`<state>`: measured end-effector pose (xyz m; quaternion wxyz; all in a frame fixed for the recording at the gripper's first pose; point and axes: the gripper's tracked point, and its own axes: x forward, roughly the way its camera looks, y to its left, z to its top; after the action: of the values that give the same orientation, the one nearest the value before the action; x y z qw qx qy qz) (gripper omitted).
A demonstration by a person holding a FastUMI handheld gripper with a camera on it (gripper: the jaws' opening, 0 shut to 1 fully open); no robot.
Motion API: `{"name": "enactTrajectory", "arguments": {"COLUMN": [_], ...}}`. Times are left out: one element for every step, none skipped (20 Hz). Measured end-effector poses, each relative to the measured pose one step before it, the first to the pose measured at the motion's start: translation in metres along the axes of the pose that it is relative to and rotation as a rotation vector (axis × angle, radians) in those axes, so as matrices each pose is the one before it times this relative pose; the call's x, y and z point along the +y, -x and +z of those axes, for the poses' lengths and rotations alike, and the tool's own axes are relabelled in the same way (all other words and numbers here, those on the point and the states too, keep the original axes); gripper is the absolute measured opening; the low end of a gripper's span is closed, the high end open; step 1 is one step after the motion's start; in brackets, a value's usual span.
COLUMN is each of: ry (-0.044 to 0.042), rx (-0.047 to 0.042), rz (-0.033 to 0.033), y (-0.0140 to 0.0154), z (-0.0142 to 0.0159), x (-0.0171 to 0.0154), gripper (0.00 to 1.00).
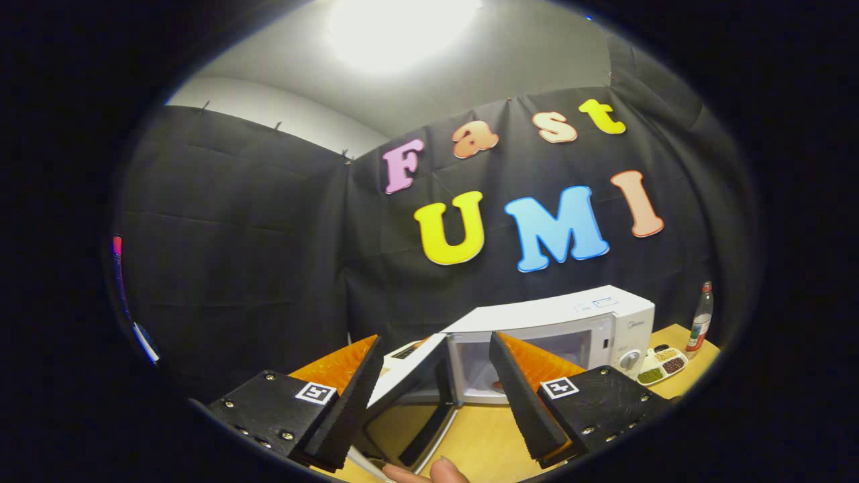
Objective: Open the microwave, put the food inside, and close the microwave door.
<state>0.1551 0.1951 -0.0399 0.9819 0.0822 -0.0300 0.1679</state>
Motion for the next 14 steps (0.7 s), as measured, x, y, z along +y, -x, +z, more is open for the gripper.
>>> {"name": "enactTrajectory", "arguments": {"ry": [0.01970, 0.00966, -0.00759, -0.01443, -0.01547, 0.00006, 0.01114, 0.00683, 0.00651, 0.00025, -0.00249, -0.00078, 0.00913, -0.00815], "rx": [-0.00583, -0.00123, 0.00637, 0.01179, 0.00328, 0.00742, 0.01241, 0.00512, 0.01666, 0.01771, 0.01335, 0.00777, 0.03382, 0.04700], "rz": [0.03580, 0.03854, 0.04663, 0.04735, 0.04745, 0.03701, 0.01115, 0.01673, 0.00947, 0.00903, -0.01456, -0.02811, -0.03140, -0.02659], "y": [0.00623, 0.00595, 0.00320, 0.00071, -0.00169, -0.00220, -0.00426, -0.00130, -0.00594, -0.00518, -0.00572, -0.00204, -0.00595, -0.00487], "z": [0.00167, -0.00186, -0.00468, -0.00720, -0.00457, -0.00433, -0.00592, -0.00519, -0.00831, -0.01465, -0.01096, -0.00839, -0.01500, -0.01884], "x": [0.01766, 0.02039, 0.02127, 0.02064, 0.01947, 0.01737, 0.00915, 0.00931, 0.00870, 0.00662, 0.00046, -0.00214, -0.00626, -0.00700], "gripper": [0.95, 0.95, 0.96, 0.95, 0.95, 0.95, 0.90, 0.86, 0.84, 0.77, 0.62, 0.41, 0.21, 0.14]}}
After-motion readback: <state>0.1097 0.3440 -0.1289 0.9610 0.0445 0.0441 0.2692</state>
